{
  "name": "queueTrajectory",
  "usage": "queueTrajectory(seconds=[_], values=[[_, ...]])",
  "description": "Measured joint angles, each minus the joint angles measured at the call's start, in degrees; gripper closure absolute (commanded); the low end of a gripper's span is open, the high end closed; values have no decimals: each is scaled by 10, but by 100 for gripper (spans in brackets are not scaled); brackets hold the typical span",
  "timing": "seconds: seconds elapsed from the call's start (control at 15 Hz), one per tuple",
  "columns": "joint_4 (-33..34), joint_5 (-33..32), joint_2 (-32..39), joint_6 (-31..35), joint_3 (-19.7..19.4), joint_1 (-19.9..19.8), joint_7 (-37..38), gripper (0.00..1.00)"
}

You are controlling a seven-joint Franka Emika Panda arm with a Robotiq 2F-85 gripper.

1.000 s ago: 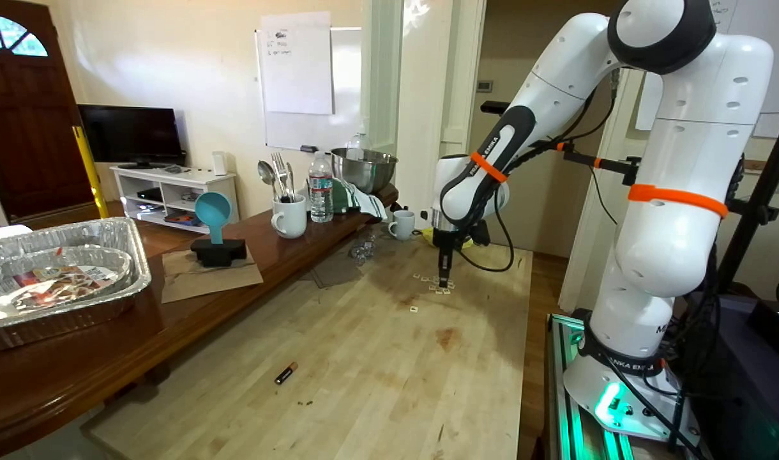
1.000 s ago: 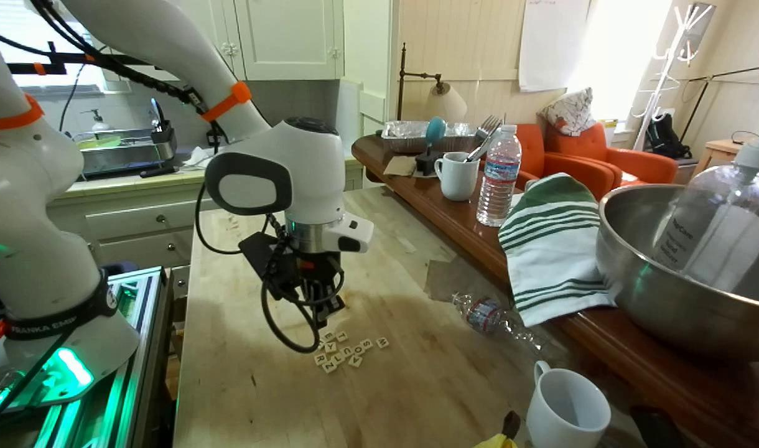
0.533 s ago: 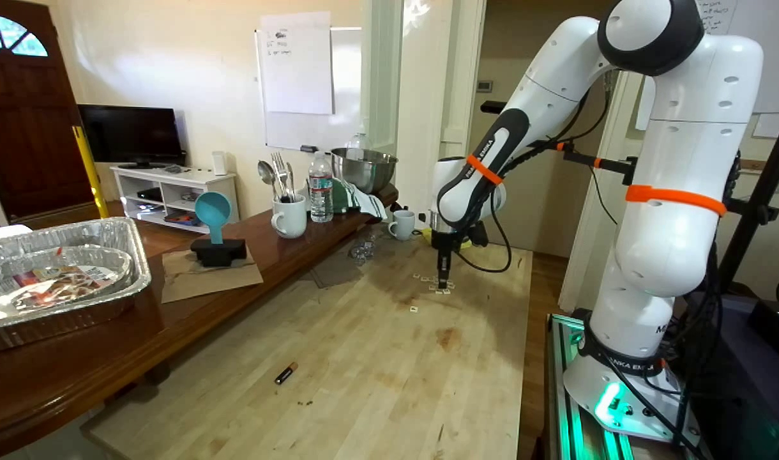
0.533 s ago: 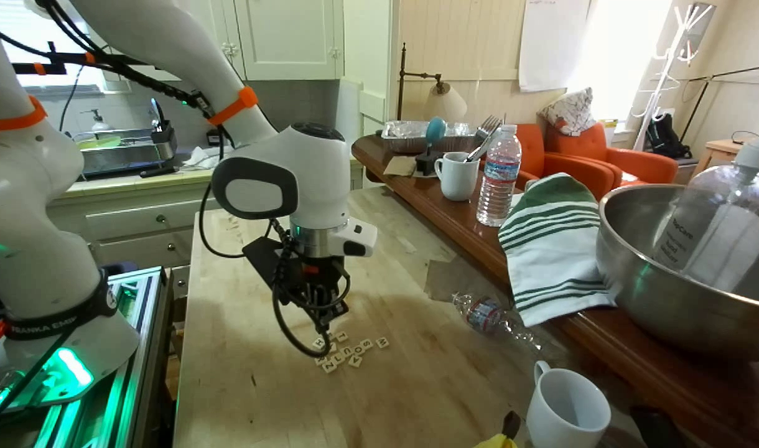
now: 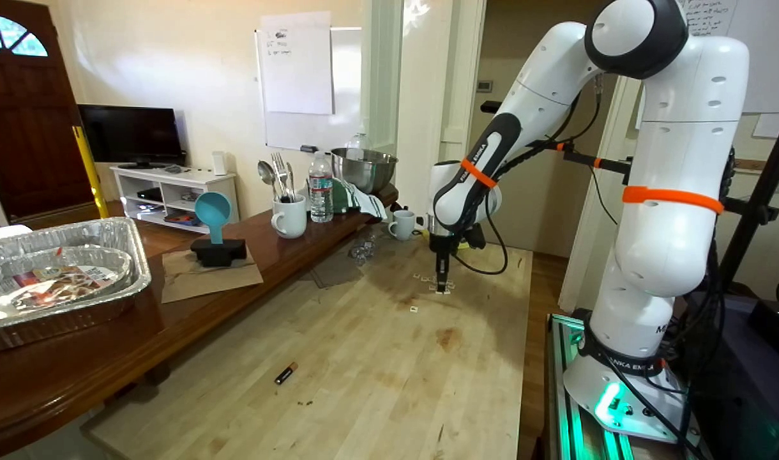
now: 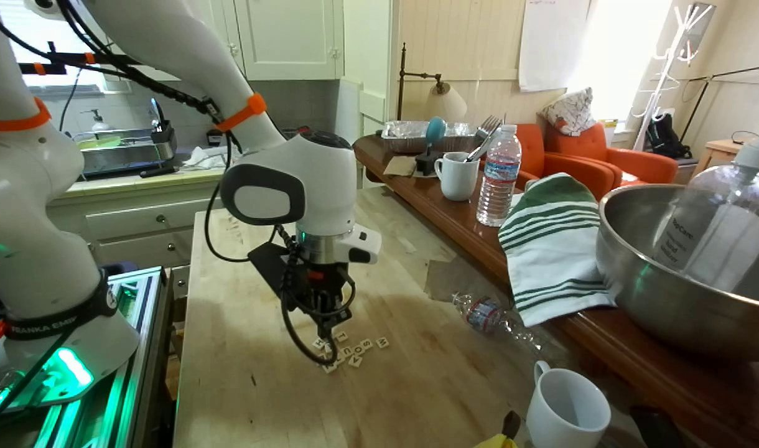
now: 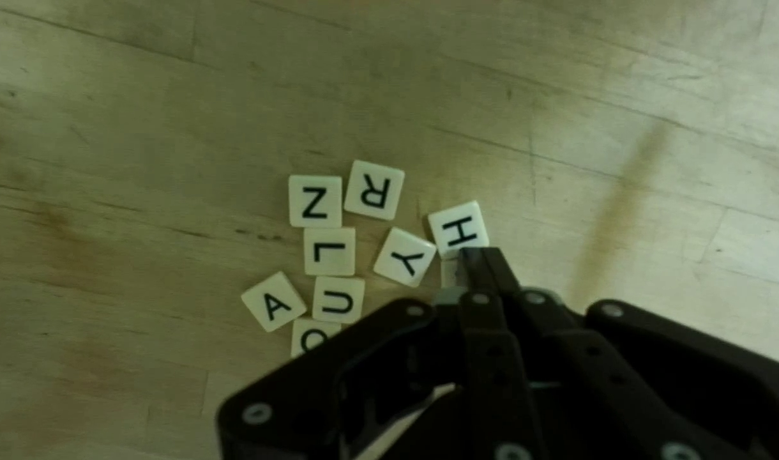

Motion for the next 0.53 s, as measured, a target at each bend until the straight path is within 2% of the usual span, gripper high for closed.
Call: queueTrajectory(seconds=[0.53], values=[[8, 12, 10, 0, 11, -2, 0, 100]])
